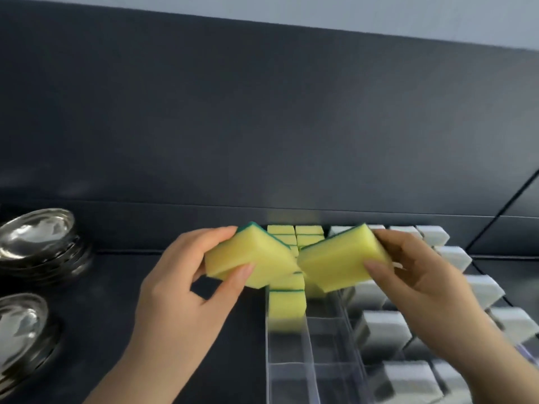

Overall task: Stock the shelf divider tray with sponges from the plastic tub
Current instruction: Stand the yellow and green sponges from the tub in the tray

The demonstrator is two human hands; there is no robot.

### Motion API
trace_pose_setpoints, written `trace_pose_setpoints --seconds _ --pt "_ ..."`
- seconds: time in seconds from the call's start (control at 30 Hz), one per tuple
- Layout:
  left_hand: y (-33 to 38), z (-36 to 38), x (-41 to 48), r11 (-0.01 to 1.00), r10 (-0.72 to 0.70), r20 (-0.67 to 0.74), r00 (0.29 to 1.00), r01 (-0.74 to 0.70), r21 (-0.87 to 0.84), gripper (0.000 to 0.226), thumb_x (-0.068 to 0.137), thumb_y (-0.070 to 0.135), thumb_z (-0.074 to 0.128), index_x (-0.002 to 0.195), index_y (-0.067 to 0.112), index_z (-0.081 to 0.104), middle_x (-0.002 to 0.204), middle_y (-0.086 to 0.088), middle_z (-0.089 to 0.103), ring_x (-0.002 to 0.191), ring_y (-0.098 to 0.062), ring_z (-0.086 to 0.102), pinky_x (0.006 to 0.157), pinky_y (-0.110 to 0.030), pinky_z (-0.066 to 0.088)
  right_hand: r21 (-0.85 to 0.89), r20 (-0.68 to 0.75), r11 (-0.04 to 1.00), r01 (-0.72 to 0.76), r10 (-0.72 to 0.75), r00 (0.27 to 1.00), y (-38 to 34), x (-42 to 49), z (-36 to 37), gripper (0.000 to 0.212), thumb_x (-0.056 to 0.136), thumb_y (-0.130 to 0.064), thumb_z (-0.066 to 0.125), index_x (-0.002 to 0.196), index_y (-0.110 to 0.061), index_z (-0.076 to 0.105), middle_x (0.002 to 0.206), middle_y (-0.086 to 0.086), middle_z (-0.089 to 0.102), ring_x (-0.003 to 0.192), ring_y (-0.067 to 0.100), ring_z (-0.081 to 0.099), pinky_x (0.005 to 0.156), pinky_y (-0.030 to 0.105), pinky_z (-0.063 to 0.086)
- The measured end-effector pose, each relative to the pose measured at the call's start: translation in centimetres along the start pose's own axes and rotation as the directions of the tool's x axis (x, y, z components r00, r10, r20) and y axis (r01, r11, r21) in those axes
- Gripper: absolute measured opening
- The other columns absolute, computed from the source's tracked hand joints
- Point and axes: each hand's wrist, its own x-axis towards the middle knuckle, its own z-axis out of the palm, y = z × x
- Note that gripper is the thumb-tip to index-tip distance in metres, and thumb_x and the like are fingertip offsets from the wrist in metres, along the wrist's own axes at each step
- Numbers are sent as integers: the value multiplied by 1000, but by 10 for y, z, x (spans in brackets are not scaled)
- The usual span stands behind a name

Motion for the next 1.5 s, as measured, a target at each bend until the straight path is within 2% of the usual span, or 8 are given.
trace_pose_setpoints --seconds 0.23,0.33,0.4,0.57,0.73,1.03,1.23,1.5 --pt "-19 -3 -3 996 87 80 993 -88 4 38 80 37 62 114 20 60 111 12 58 101 -14 60 79 -26 52 -281 17 960 10 -6 1000 9 -10 0 42 79 -20 68 93 -53 48 95 -26 55 91 -12 52 71 -1 39" --pt "-18 -1 -7 995 95 85 992 -95 -10 37 80 36 62 114 21 60 110 11 59 101 -14 60 79 -26 52 -402 93 915 31 7 996 16 -4 -2 36 81 -26 66 101 -49 47 95 -30 48 92 -13 48 72 -4 33" --pt "-16 1 -9 996 90 93 992 -90 -10 37 80 37 62 113 20 60 109 10 59 100 -14 60 79 -27 53 -455 135 890 34 31 990 21 2 -2 34 82 -29 65 111 -41 51 95 -28 47 88 -5 50 75 3 36" --pt "-7 2 -12 998 59 80 995 -61 22 38 79 37 60 112 19 61 108 9 60 100 -9 59 80 -19 51 -482 271 871 99 41 962 35 27 7 39 84 -27 62 122 -27 52 114 -13 53 96 7 49 89 24 41" --pt "-3 -4 -16 995 25 24 999 -27 94 37 77 36 63 112 25 59 109 18 58 101 -2 57 81 -5 43 -580 391 800 153 108 914 49 48 22 43 86 -29 58 127 -30 46 127 -10 46 78 5 46 71 19 31" --pt "-6 -9 -24 992 -52 -46 998 57 115 40 76 41 61 113 24 61 112 15 58 103 -8 59 83 -10 46 -564 476 800 207 110 873 64 57 41 44 84 -31 61 125 -32 46 129 -7 45 107 16 51 86 25 40" --pt "-7 -8 -23 991 -44 -48 998 50 122 38 77 40 61 113 28 59 112 20 56 103 -9 59 82 -10 47 -547 494 808 216 103 864 63 60 42 42 84 -28 62 124 -29 48 125 -6 44 105 17 50 84 24 39" --pt "-10 -5 -21 990 -12 -47 999 18 137 37 78 37 61 112 23 60 113 16 57 103 -7 58 83 -10 46 -680 510 668 304 133 850 69 55 47 48 82 -36 64 126 -29 46 125 -4 40 118 15 37 90 29 39"
